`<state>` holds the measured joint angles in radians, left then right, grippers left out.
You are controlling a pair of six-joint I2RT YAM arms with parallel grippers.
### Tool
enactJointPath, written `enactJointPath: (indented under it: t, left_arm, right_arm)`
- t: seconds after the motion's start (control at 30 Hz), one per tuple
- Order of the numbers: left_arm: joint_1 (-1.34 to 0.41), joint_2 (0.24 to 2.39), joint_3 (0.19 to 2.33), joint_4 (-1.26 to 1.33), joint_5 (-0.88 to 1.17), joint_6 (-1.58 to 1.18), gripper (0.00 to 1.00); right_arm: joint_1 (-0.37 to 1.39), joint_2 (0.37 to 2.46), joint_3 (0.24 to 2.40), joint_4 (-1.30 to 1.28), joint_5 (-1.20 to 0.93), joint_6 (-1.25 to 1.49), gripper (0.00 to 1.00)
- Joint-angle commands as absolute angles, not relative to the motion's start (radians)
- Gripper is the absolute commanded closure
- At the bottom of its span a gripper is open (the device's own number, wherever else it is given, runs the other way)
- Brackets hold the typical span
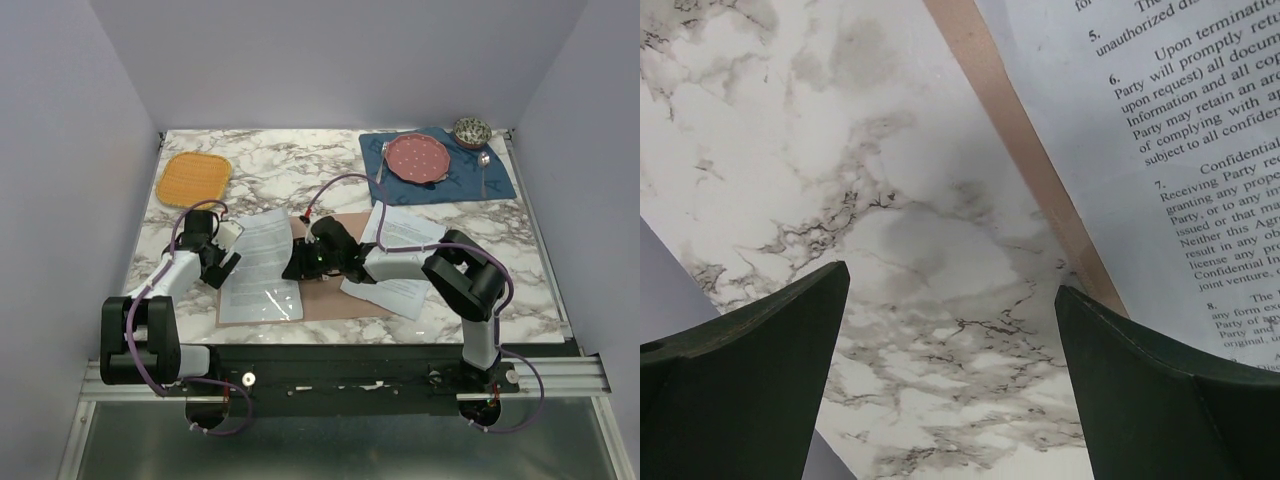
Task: Put the files into the folder
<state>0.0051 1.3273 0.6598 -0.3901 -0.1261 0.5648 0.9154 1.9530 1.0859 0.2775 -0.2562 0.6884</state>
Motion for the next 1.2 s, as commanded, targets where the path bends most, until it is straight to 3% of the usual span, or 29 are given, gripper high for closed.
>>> enactJointPath:
  t: [0.0,0.07,0.17,0.4,0.43,0.47,0.57,0.8,1.0,1.17]
  left_arm:
    - [0.002,1.289,0.712,-0.482,-0.106,0.552,0.01]
    - [0.003,1.267,0.733,-0.505,-0.112,0.554,0.01]
    - [0.003,1.24,0.77,-0.538,-0.12,0.558,0.01]
    - [0.003,1.19,0.945,-0.672,-0.051,0.486,0.01]
    - [0.003,1.196,0.968,-0.69,-0.011,0.471,0.01]
    - [0.002,1.203,1.013,-0.722,-0.002,0.456,0.01]
    - [-0.073,1.221,1.069,-0.765,0.075,0.408,0.01]
    - [-0.314,1.308,1.107,-0.71,0.084,0.267,0.01]
    - [-0.391,1.465,1.189,-0.626,0.12,0.181,0.02]
    - [-0.446,1.612,1.259,-0.58,0.117,0.149,0.04]
  right_arm:
    - [0.916,1.97,1.118,0.195,-0.25,0.641,0.54]
    - [0.916,1.956,1.126,0.155,-0.239,0.618,0.43]
    - [0.914,1.928,1.144,0.083,-0.215,0.597,0.36]
    - [0.913,1.775,1.1,0.003,-0.121,0.537,0.36]
    - [0.911,1.757,1.095,0.003,-0.114,0.525,0.37]
    - [0.91,1.729,1.091,-0.038,-0.106,0.52,0.47]
    - [0.884,1.704,1.074,-0.086,-0.069,0.506,0.59]
    - [0.769,1.684,1.0,-0.083,-0.064,0.494,0.65]
    - [0.713,1.723,0.98,-0.04,-0.08,0.489,0.69]
    - [0.703,1.77,0.992,-0.008,-0.117,0.499,0.81]
